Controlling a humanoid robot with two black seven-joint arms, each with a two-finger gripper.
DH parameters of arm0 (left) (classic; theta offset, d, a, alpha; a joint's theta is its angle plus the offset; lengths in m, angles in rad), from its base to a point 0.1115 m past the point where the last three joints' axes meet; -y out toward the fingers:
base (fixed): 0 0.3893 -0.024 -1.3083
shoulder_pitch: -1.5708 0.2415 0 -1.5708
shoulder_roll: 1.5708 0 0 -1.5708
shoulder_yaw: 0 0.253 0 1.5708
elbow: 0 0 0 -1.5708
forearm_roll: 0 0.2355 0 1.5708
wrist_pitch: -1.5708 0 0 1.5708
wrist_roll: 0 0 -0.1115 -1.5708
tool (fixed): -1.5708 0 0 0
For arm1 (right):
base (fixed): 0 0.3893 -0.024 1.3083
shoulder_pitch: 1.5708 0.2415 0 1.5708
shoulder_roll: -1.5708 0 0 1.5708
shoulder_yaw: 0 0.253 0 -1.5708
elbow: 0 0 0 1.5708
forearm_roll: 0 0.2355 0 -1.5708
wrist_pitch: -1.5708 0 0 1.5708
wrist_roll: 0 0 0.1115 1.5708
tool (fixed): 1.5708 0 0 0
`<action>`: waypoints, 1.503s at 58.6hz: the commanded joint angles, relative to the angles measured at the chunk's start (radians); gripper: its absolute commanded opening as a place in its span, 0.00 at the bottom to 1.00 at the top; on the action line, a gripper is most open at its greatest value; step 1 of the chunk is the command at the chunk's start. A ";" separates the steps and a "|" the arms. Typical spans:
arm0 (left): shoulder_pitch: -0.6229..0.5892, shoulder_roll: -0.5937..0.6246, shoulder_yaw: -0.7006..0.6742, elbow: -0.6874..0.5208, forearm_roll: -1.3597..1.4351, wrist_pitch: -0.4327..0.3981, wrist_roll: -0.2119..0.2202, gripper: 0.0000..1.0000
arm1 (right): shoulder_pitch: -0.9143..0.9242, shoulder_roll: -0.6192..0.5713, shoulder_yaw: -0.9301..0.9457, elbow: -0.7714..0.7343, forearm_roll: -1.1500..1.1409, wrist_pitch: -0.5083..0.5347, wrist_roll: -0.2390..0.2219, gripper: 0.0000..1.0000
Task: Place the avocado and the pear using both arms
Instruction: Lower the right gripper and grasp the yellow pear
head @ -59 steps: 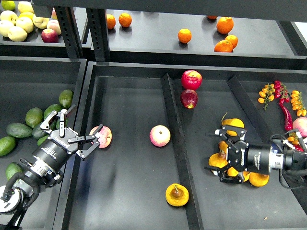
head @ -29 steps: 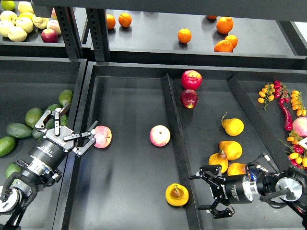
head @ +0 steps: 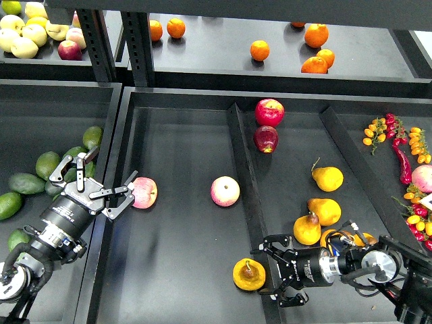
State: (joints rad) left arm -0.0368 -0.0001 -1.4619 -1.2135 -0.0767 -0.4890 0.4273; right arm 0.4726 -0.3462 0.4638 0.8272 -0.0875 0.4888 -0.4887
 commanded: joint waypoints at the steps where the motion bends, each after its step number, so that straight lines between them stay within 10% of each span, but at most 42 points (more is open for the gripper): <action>1: 0.003 0.000 0.000 0.000 0.000 0.000 -0.001 0.99 | 0.000 0.024 0.004 -0.028 0.000 0.000 0.000 0.90; 57: 0.006 0.000 -0.002 0.000 0.000 0.000 -0.001 0.99 | -0.009 0.118 0.026 -0.177 0.006 0.000 0.000 0.48; 64: 0.006 0.000 -0.002 0.000 0.000 0.000 -0.001 0.99 | -0.012 0.118 0.026 -0.178 0.006 0.000 0.000 0.26; 88: 0.006 0.000 -0.002 0.000 0.000 0.000 -0.001 0.99 | -0.009 0.110 0.050 -0.148 0.014 0.000 0.000 0.18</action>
State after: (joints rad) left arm -0.0307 0.0000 -1.4635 -1.2133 -0.0767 -0.4886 0.4265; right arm 0.4607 -0.2327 0.4953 0.6606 -0.0802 0.4891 -0.4897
